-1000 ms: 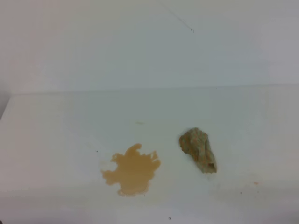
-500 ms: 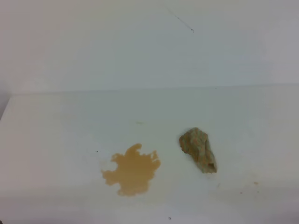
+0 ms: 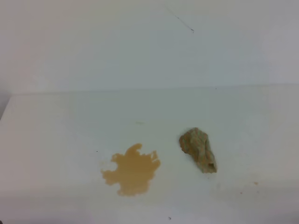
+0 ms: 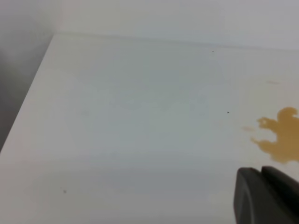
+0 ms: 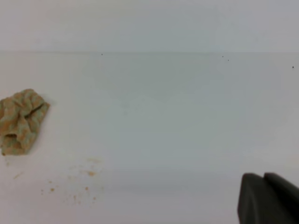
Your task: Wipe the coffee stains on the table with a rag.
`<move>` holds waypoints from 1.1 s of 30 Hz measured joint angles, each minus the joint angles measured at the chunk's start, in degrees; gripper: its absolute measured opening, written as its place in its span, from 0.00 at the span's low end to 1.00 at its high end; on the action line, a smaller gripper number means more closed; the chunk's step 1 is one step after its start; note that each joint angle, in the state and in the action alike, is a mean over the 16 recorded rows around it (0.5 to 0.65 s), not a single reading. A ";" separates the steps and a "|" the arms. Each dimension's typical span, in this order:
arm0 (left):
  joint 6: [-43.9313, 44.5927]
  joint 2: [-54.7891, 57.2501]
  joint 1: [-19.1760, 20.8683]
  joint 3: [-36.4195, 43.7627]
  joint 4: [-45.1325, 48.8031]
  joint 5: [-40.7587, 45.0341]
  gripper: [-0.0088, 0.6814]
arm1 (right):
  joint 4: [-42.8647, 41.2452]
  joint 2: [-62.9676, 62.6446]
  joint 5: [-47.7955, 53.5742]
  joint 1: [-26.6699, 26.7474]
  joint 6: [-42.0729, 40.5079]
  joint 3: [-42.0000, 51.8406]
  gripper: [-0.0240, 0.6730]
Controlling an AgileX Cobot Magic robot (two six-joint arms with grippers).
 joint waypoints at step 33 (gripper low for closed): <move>0.00 -0.14 0.00 0.00 0.00 0.06 0.01 | 1.32 0.00 -0.04 0.00 0.00 0.11 0.03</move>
